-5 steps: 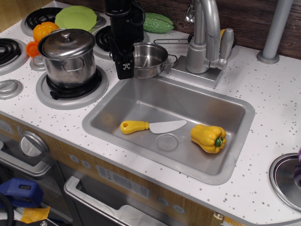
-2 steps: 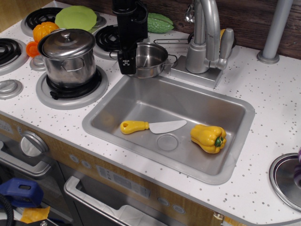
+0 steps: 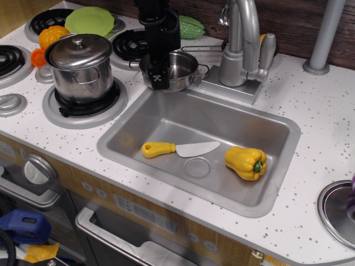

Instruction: Put pan in sink

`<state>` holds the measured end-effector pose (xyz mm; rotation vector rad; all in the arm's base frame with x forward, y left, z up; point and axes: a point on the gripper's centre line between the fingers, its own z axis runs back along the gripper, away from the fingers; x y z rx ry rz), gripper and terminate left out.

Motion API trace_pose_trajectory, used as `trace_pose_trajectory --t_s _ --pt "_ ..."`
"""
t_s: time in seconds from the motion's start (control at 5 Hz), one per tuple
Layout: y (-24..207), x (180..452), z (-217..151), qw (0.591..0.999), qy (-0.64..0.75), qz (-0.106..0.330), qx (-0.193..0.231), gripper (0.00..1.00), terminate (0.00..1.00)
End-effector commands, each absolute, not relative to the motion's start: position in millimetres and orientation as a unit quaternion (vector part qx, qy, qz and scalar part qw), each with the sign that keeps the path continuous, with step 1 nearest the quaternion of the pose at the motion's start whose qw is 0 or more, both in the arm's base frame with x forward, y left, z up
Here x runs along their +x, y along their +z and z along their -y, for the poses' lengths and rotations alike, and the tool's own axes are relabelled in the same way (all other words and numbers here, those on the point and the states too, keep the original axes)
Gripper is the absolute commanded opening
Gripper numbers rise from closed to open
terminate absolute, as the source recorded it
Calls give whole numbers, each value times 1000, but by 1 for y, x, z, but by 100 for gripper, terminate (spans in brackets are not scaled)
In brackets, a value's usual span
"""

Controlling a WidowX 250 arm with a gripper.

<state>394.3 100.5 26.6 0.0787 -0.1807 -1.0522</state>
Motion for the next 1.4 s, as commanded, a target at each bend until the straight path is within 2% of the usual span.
trace_pose_trajectory --t_s 0.0,0.2,0.4,0.8,1.0,1.2 --pt "27 397 -115 858 -499 118 38 100 0" --pt "22 396 -113 859 -496 123 40 0 0" --pt "18 396 -112 858 -496 125 42 0 0" --pt "35 397 -93 867 -478 127 57 0 0" --pt "46 394 -74 888 -440 114 67 0 0" --pt "58 374 -59 913 -390 88 83 0 0"
